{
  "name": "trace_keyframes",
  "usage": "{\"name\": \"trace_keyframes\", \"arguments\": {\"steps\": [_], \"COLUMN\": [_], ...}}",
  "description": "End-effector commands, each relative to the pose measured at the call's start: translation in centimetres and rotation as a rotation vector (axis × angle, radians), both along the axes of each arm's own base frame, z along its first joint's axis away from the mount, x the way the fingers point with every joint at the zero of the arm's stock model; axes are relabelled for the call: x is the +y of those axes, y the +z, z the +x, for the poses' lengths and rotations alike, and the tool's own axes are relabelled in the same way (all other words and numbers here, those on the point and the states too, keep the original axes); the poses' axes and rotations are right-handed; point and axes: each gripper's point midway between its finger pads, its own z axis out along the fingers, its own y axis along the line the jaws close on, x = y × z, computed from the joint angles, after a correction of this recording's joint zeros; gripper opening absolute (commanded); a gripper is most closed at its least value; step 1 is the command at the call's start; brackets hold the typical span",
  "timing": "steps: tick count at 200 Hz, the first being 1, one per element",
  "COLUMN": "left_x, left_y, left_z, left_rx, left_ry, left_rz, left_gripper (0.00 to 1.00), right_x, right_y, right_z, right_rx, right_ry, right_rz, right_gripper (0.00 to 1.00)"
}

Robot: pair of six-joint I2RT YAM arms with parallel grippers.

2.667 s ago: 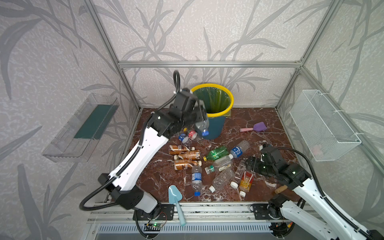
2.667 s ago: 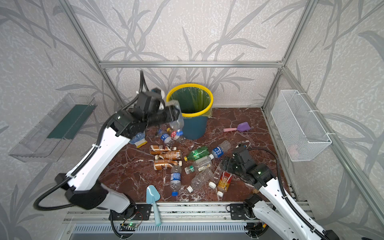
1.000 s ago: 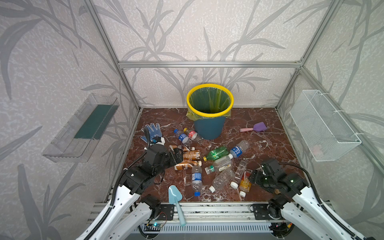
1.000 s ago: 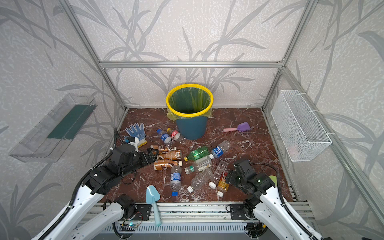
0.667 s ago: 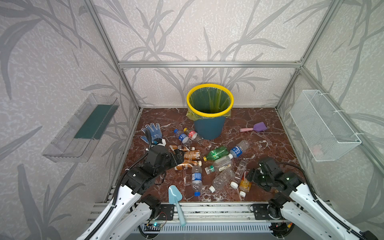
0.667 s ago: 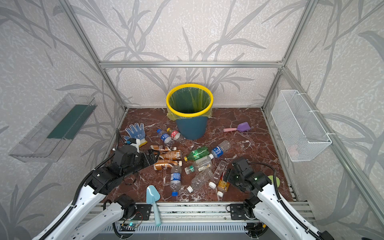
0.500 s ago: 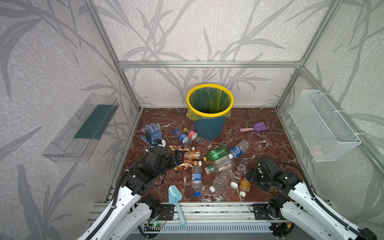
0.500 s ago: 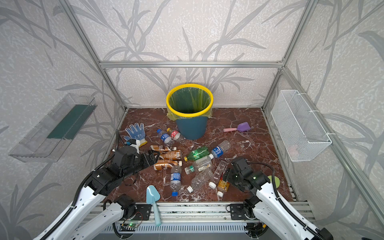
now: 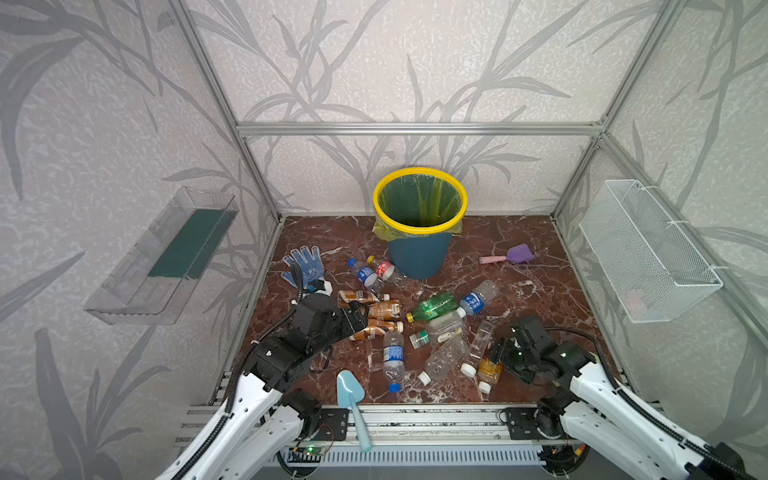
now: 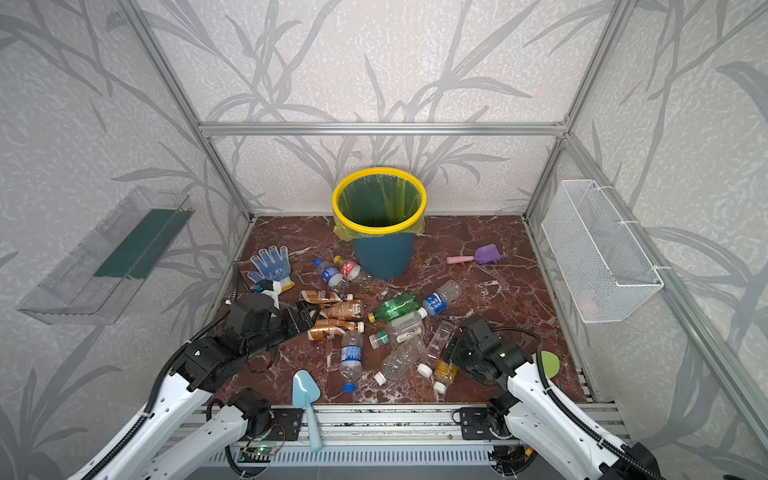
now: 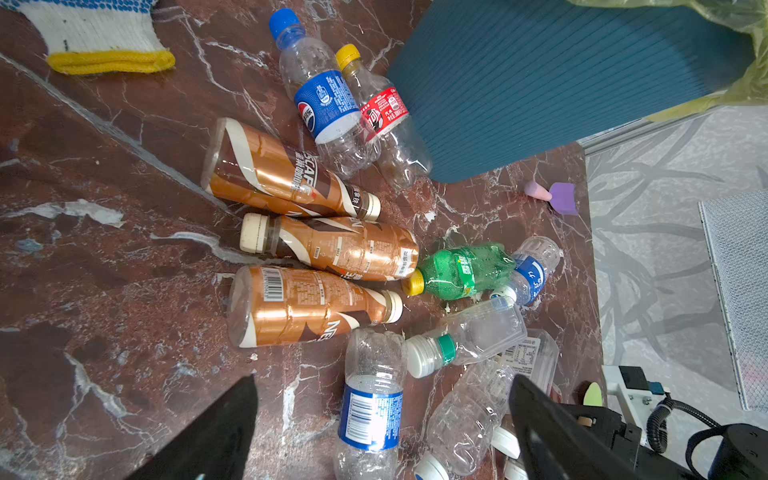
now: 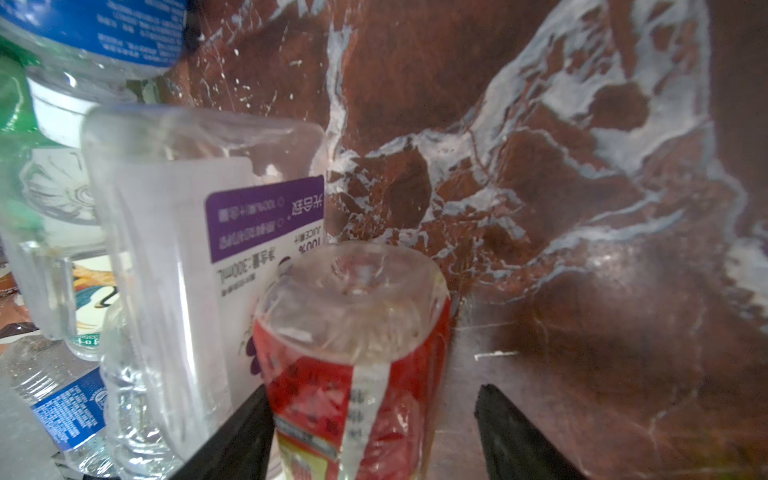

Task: Throw the plastic bottles in the bin
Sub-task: 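Lower the right gripper onto the red-yellow label bottle and close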

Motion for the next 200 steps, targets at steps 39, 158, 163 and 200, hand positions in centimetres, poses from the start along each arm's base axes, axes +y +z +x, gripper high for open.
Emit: {"name": "trace_keyframes", "arguments": {"steps": [39,158,163,200], "left_x": [0.1,0.3,0.2,0.2], "left_y": [0.0,0.2,0.2,0.1], "left_z": [0.0,0.0,0.1,0.2], "left_rx": [-0.004,-0.010,-0.010,-0.006], "left_ry": [0.012,0.017,0.017,0.014], "left_rz": [-0.010,-0.006,-0.006,-0.004], "left_gripper": [0.93,0.93,0.93,0.93], "right_x": [-0.6,-1.7,-1.8,-2.5], "right_y": [-2.0,0.2,0.4,2.5], "right_z": [-0.7,-0.9,-0.9,-1.0], "right_rx": [0.045,-0.007,-0.011,-0.045], "right_ry": [-0.023,-0.033,-0.032,-0.015], "right_rz": [-0.025,-0.055,-0.060,-0.092], "right_gripper": [0.76,0.64,0.63,0.62]}}
